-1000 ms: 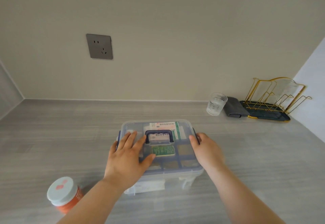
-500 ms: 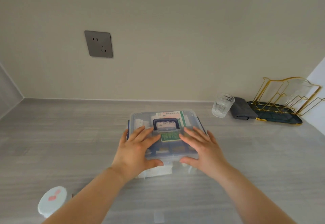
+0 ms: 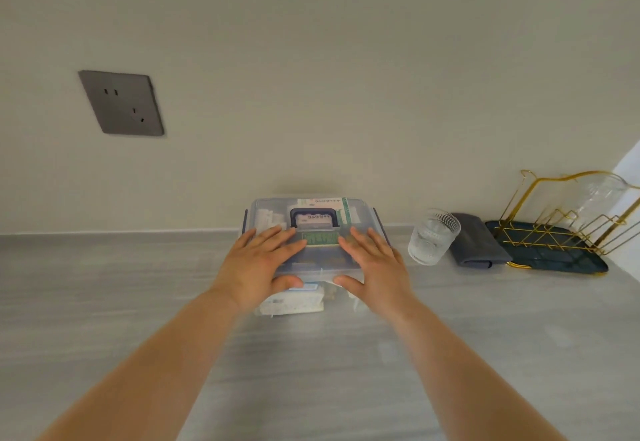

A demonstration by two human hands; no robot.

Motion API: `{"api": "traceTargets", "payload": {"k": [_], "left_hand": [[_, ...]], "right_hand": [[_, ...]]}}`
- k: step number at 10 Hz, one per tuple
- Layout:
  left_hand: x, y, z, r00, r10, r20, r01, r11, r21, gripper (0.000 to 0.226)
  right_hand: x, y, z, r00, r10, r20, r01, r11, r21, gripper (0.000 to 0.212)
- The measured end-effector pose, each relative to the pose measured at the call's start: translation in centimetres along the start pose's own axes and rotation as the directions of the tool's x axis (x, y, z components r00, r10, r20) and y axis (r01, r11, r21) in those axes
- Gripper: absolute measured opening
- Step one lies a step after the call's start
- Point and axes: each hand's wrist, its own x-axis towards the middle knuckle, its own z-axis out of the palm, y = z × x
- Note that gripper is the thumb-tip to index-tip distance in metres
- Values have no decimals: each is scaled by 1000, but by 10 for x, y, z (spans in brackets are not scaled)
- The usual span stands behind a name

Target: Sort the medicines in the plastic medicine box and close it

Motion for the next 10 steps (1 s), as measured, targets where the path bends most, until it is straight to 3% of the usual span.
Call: {"api": "traceTargets", "payload": {"k": [3,4,5,6,7,8,9,10], "left_hand": [[26,-7,3,999,15,-52,-15,1000,6,63],[21,2,1,998,-14,-56,13,1000,-16,58],[8,18,-5,979,-34,-202,8,992,-126,47],[-22,40,3,867,51,-495,-133,982,-132,25],[-47,72,26,882,231,-411,-313,939,-145,28],[-50,91,60,991,116,-74,-133,944,-301,38],[-41,85,93,994,-35,101,58,968,-242,53],[-43,81,114,997,-49,52,57,984,-167,56]], "right_hand": [[26,9,3,998,-12,-54,13,1000,14,65],[20,6,-1,997,-6,-75,14,994,106,61],[5,8,-6,944,104,-312,30,918,395,47],[-17,28,-6,776,443,-450,-70,768,636,36],[-30,56,5,734,617,-285,-235,624,746,43],[-31,77,19,783,618,-72,-324,504,801,61],[-24,95,33,758,653,-8,-384,456,803,74],[-7,110,30,702,708,-76,-358,444,821,75]]}}
